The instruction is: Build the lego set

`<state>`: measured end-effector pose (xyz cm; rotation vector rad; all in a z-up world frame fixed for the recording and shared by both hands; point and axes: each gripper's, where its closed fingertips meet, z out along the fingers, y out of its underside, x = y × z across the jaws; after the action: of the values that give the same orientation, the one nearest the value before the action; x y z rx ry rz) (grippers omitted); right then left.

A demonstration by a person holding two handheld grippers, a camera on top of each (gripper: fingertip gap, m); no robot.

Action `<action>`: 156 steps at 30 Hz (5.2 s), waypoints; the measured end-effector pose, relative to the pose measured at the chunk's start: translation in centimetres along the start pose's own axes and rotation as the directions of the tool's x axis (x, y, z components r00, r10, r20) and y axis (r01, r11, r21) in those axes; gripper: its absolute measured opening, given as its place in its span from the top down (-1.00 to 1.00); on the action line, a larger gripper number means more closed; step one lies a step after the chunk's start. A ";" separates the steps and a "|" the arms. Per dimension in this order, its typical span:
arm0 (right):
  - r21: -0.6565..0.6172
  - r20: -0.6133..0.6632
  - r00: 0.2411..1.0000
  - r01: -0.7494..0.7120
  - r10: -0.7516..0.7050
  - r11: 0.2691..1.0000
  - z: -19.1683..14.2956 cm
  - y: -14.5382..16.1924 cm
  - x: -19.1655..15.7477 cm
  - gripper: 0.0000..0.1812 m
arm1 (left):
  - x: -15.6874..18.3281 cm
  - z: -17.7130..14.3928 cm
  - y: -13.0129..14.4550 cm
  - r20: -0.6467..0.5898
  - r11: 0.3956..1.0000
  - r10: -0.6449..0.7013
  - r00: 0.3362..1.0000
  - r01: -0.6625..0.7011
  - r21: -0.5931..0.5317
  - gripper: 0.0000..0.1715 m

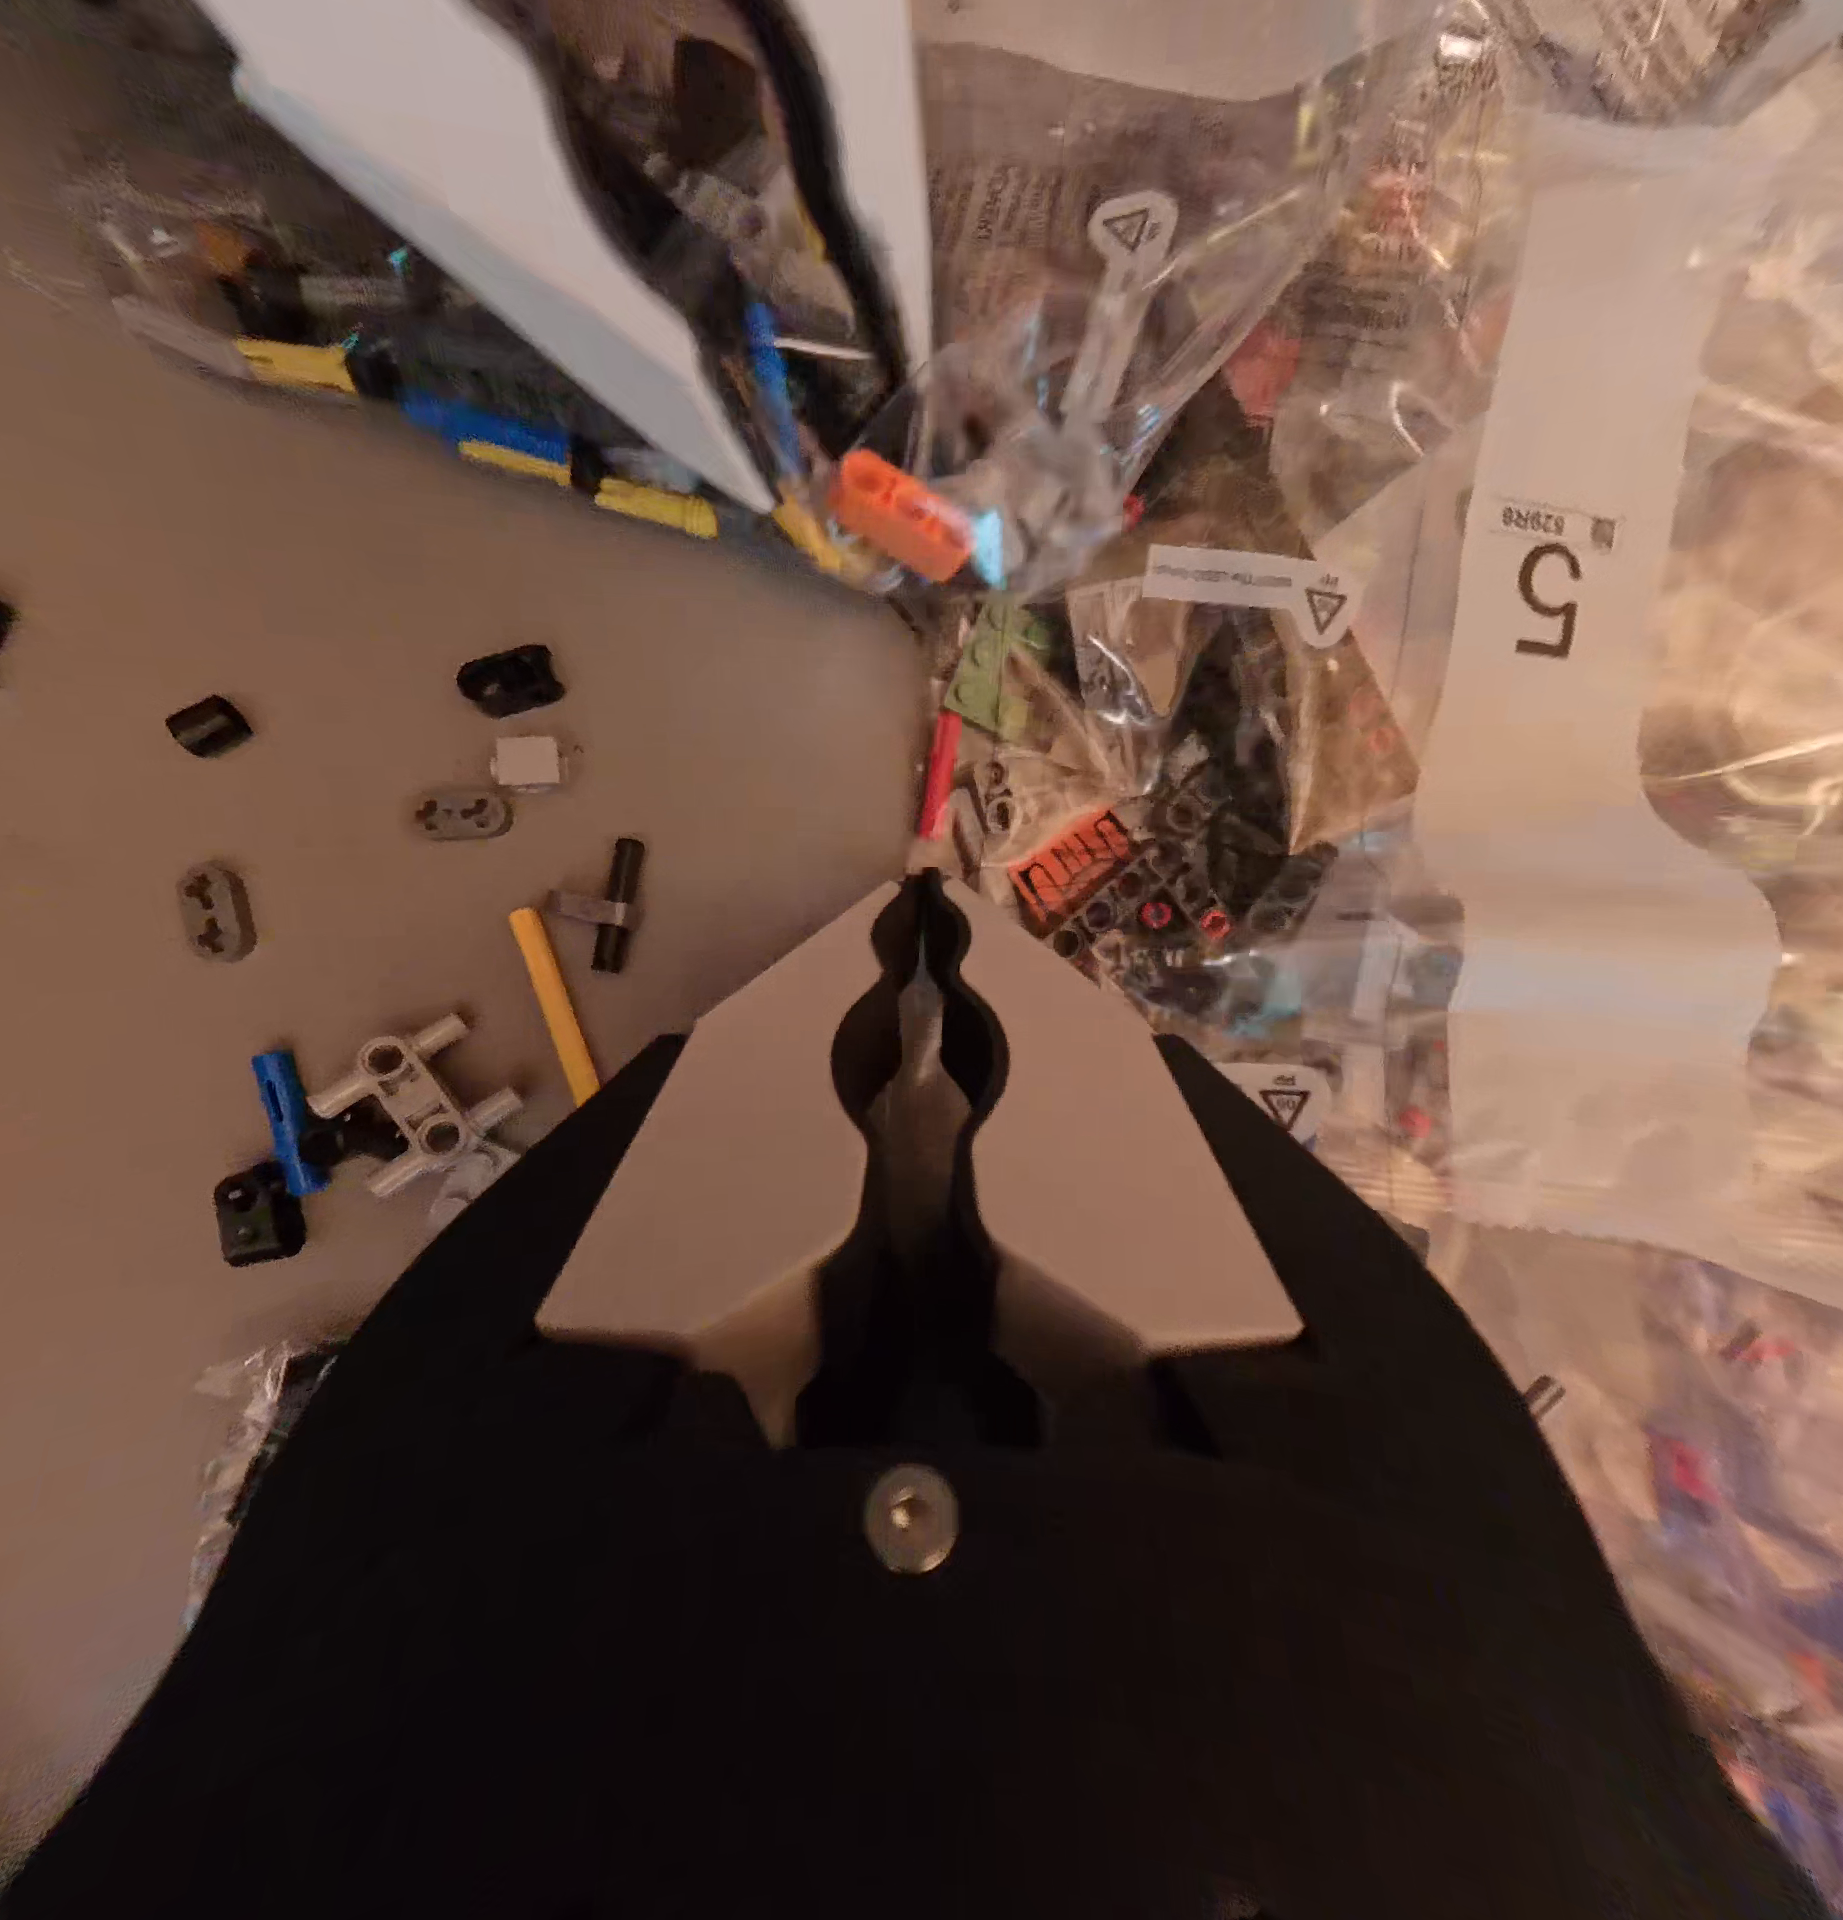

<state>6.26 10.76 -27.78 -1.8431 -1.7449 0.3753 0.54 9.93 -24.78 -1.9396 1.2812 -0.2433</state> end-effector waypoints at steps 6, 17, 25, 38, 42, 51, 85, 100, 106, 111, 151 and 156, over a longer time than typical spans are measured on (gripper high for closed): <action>0.101 0.041 0.998 -0.048 0.044 0.994 -1.2 -1.5 -0.1 1.00 | -2.6 -2.1 -0.1 0.077 0.995 -0.079 0.994 0.074 0.066 0.74; 0.021 0.063 0.998 -0.025 0.024 0.999 0.9 -2.4 -1.0 1.00 | -2.8 -0.6 2.3 0.084 0.995 -0.089 0.992 0.093 -0.045 0.72; 0.090 0.071 0.997 -0.041 0.035 0.995 -1.0 -2.8 -0.4 0.99 | -2.9 -0.6 2.8 0.087 0.994 -0.090 0.992 0.096 -0.057 0.71; 0.001 0.332 0.936 0.123 -0.116 0.992 -1.1 -0.6 -6.7 0.90 | -2.7 -0.4 2.9 0.090 0.995 -0.075 0.993 0.080 -0.052 0.72; 0.018 0.319 0.943 0.098 -0.099 0.995 -2.0 -0.4 -6.0 0.90 | -2.7 -0.4 2.9 0.092 0.996 -0.069 0.993 0.074 -0.054 0.72; 0.020 0.448 0.887 0.115 -0.112 0.993 -2.2 0.1 -8.7 0.84 | -2.5 -0.3 2.9 0.084 0.996 -0.063 0.994 0.068 -0.054 0.73; 0.079 0.604 0.737 0.323 -0.303 0.943 -4.1 1.2 -14.6 1.00 | -2.4 -0.1 2.9 0.083 0.997 -0.054 0.995 0.059 -0.052 0.74; 0.232 0.668 0.615 0.362 -0.418 0.903 -3.7 -2.8 -20.5 0.82 | -2.3 0.2 2.7 0.075 0.997 -0.061 0.995 0.064 -0.045 0.74; 0.205 0.686 0.611 0.357 -0.394 0.911 -3.5 -2.6 -20.6 0.86 | -2.3 0.2 2.7 0.075 0.997 -0.062 0.995 0.066 -0.044 0.74; 0.171 0.598 0.692 0.383 -0.405 0.908 -2.3 -2.5 -18.6 1.00 | -2.3 0.2 2.7 0.074 0.997 -0.064 0.995 0.067 -0.043 0.74; 0.021 0.703 0.683 0.259 -0.198 0.966 -8.4 5.3 -14.9 0.58 | -2.2 0.2 2.8 0.071 0.997 -0.060 0.996 0.063 -0.036 0.75; 0.019 0.731 0.657 0.251 -0.184 0.968 -8.8 6.2 -15.4 0.71 | -2.1 0.3 2.7 0.069 0.997 -0.062 0.996 0.064 -0.035 0.76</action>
<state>14.65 -6.06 -27.03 -1.5976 -2.5142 1.0746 -2.21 11.39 -26.34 -2.0047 1.1894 -0.1846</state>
